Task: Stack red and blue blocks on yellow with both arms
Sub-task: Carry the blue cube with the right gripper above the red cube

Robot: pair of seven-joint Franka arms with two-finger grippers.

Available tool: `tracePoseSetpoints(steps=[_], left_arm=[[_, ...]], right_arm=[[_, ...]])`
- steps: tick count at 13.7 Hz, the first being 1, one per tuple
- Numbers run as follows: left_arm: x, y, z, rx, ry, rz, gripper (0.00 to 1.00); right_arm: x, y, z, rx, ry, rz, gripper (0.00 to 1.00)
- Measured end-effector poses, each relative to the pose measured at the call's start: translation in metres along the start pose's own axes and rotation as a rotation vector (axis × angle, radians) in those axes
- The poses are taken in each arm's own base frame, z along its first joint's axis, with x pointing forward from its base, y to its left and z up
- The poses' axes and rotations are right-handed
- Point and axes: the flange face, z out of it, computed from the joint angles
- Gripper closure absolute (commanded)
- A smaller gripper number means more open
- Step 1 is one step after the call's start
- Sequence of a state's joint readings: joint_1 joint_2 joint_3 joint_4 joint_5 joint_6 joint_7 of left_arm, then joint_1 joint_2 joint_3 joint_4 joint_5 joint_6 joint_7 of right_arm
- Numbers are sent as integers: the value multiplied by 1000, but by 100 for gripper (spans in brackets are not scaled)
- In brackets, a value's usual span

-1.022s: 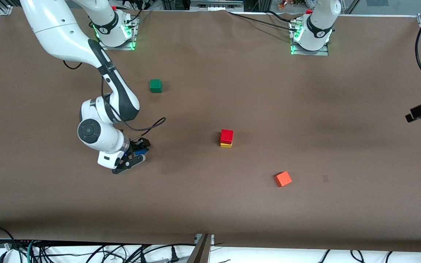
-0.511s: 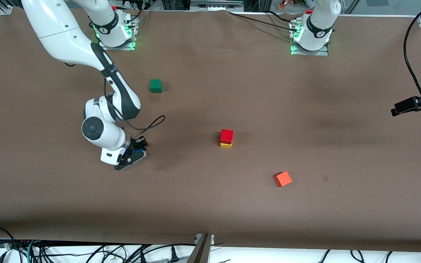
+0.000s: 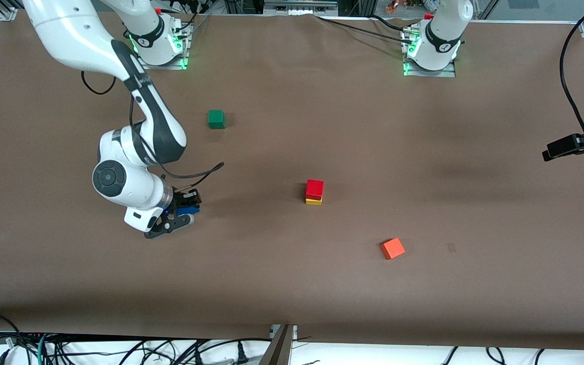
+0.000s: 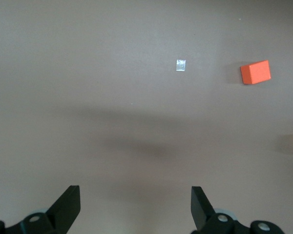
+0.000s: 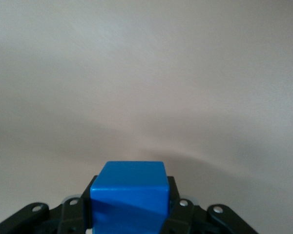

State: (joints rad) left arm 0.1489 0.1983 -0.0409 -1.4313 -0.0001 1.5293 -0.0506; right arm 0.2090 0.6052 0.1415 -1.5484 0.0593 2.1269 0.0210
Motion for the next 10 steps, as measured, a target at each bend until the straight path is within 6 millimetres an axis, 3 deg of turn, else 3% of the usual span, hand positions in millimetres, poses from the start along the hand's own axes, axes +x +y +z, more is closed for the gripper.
tracePoseSetpoints(steps=[3, 7, 10], left_arm=[[0, 0, 0, 0, 0, 0, 0], [0, 1, 0, 0, 0, 1, 0], [0, 1, 0, 0, 0, 1, 0]], right_arm=[[3, -88, -20, 30, 19, 199, 72], [-3, -224, -21, 97, 46, 466, 72], [-9, -303, -12, 159, 74, 588, 72]])
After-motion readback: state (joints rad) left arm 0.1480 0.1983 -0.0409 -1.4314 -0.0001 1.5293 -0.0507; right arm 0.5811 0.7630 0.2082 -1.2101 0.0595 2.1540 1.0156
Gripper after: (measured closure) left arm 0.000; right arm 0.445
